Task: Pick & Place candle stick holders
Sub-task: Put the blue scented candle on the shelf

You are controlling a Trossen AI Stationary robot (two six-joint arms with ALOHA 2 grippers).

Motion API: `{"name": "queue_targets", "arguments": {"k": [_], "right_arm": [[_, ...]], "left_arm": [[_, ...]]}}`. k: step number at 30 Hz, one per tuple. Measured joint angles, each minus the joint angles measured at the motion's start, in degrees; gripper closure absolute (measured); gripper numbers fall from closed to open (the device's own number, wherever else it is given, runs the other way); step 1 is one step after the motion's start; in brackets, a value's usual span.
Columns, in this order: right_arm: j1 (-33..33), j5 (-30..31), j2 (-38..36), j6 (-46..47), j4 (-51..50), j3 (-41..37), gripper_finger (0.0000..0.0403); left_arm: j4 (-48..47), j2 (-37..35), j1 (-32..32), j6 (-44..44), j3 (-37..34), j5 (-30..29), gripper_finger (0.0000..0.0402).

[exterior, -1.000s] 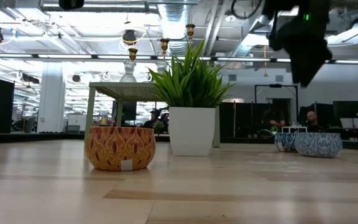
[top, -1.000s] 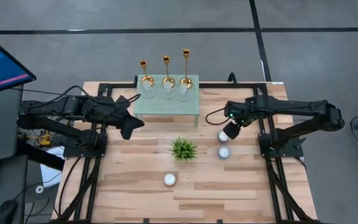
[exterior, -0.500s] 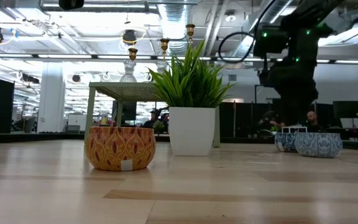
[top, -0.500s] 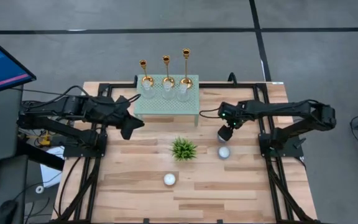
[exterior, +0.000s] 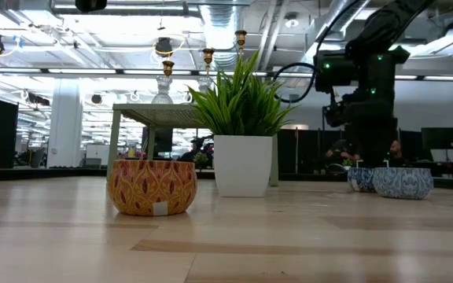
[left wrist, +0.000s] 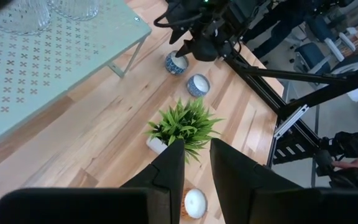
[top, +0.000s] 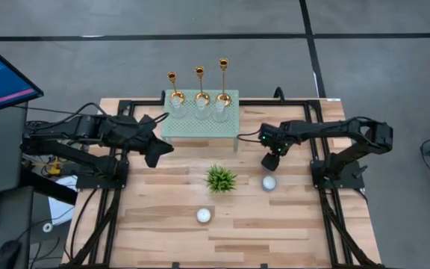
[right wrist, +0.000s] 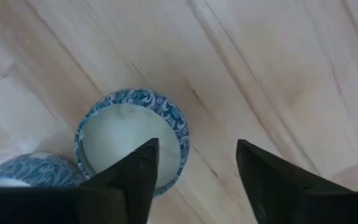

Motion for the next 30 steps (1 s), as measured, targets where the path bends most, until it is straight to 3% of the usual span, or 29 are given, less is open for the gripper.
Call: {"name": "queue_targets", "arguments": {"k": [9, 18, 30], "right_arm": [[-1.8, -1.1, 0.0, -3.2, 0.1, 0.0, 0.0317], [-1.7, -0.8, 0.0, -5.0, 1.2, 0.0, 0.0388], [-1.7, -0.6, -2.2, -3.4, -1.8, 1.2, 0.0402]], "left_arm": [[0.2, 0.0, 0.0, 0.0, 0.0, 0.0, 0.0325], [0.2, 0.0, 0.0, 0.0, 0.0, 0.0, 0.0325], [0.2, 0.0, 0.0, 0.0, 0.0, 0.0, 0.0325]]}}
